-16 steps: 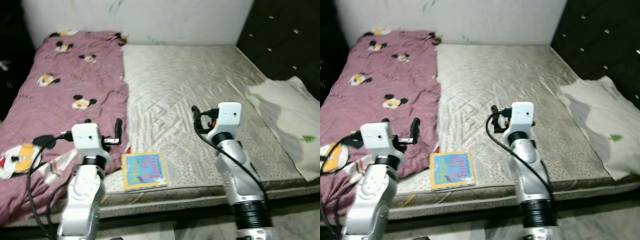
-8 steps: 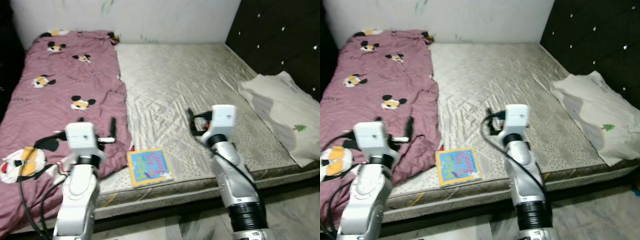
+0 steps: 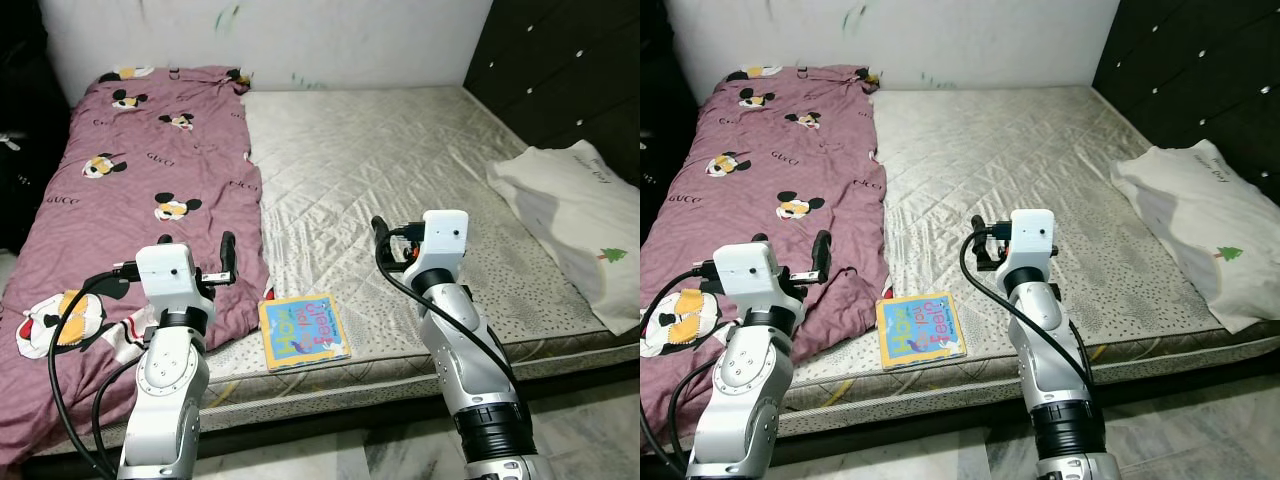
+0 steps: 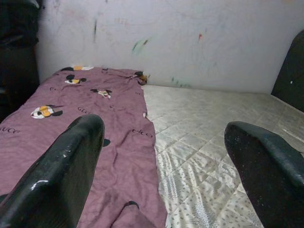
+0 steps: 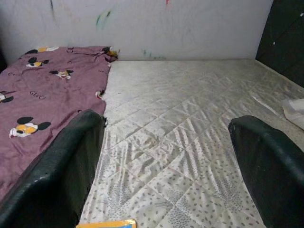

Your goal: Clean up the room

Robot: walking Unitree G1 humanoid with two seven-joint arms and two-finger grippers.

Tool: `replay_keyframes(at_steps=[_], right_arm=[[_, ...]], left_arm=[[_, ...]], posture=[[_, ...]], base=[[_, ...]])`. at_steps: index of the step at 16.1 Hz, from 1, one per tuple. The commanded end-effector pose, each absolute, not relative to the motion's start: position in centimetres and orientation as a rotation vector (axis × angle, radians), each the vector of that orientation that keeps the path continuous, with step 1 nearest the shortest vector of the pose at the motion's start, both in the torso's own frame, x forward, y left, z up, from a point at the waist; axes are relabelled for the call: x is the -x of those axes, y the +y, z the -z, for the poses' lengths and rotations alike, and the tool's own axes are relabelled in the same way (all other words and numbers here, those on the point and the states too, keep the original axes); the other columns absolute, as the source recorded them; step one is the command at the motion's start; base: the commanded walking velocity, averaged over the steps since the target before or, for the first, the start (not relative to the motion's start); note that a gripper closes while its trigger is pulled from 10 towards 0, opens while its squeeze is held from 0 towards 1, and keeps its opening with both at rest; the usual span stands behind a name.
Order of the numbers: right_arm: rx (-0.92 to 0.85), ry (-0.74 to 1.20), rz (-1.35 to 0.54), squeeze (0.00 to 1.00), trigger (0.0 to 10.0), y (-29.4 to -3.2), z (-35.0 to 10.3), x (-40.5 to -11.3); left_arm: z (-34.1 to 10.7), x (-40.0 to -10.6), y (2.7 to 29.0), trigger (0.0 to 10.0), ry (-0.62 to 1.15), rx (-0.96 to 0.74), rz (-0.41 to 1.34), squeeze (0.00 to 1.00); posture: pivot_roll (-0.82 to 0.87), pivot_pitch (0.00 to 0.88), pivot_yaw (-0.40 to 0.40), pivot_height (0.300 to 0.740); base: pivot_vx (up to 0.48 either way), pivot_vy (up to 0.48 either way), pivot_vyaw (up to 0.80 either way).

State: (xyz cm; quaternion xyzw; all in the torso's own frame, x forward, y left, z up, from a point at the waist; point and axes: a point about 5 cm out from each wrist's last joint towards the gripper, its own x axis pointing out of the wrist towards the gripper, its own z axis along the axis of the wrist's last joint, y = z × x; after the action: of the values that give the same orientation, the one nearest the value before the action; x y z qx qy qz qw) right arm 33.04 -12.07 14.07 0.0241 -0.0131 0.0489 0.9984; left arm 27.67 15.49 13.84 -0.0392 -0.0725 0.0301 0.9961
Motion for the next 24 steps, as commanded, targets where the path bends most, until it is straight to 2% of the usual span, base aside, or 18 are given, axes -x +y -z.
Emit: replay_keyframes(at_steps=[1,3,8,24], right_arm=[[-0.053,-0.021,-0.088,0.00,10.0,-12.34,-14.00,-33.20],[-0.046,-0.019,-0.083,0.00,10.0,-12.50,-13.93,-33.22],[-0.029,-0.014,-0.091,0.00,10.0,-12.43,-13.71,-32.93],[-0.007,-0.029,-0.121,0.00,10.0,-11.64,-13.91,-33.21]], left_arm=[[-13.79,-27.89,15.52,10.0,-0.139,0.093,-0.054,0.00],[-13.80,-28.00,15.29,10.0,-0.136,0.096,-0.039,0.00],[-13.74,-27.80,15.04,10.0,-0.134,0.093,-0.029,0.00],[-14.27,-27.91,14.60,10.0,-0.182,0.080,0.030,0.00]], posture=[[-0.04,0.024,-0.038,0.740],[-0.04,0.030,-0.037,0.740],[-0.05,0.052,-0.041,0.740],[-0.04,0.031,-0.044,0.740]], base=[[0.000,0.000,0.00],[0.000,0.454,-0.57],[0.000,0.437,0.00],[0.000,0.000,0.00]])
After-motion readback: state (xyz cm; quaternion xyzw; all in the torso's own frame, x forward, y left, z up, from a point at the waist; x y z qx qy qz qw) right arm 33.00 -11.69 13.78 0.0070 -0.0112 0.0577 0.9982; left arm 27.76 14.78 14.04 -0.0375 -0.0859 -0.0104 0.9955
